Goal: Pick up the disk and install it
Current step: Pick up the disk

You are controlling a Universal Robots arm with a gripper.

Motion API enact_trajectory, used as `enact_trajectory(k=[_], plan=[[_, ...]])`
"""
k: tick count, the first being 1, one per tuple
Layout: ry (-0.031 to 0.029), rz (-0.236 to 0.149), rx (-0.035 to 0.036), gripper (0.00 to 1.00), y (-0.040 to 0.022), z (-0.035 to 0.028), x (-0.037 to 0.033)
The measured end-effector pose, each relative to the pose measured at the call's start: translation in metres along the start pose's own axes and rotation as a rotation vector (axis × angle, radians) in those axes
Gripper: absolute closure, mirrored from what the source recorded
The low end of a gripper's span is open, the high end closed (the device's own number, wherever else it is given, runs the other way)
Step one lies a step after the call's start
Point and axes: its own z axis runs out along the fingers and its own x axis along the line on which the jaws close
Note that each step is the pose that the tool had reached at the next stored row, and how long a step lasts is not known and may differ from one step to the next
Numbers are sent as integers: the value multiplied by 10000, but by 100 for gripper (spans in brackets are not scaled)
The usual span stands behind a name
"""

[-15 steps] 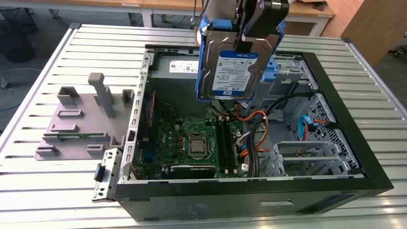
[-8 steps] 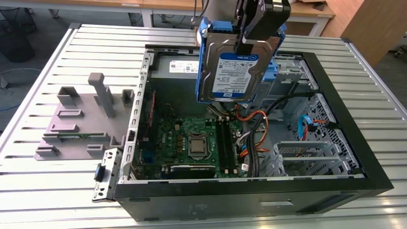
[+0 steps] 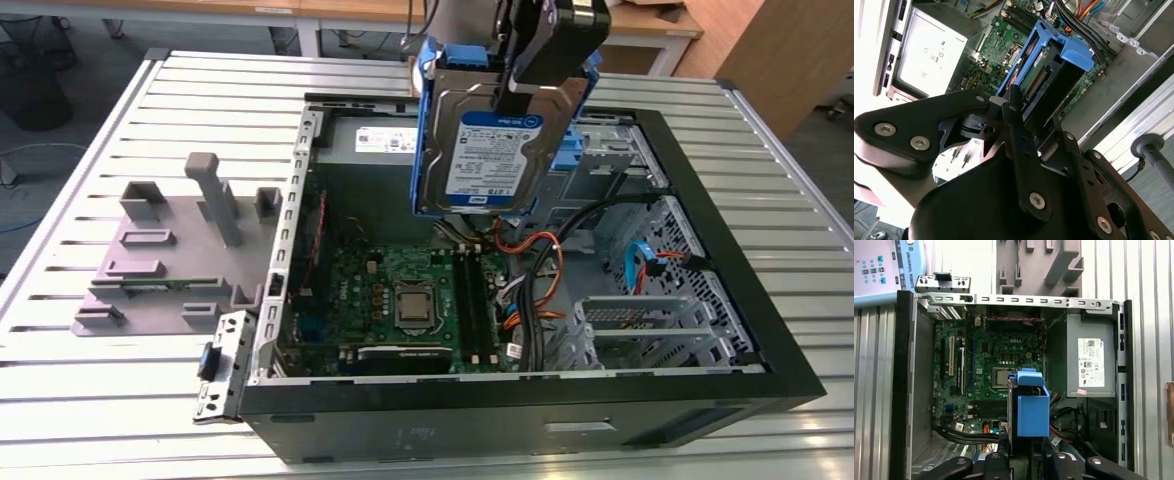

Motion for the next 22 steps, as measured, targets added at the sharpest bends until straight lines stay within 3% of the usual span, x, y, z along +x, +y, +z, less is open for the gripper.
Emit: enact_trajectory(k=[7,22], plan=[[0,1,0,65,0,-4,55],[1,1,-1,65,-64,-9,65]])
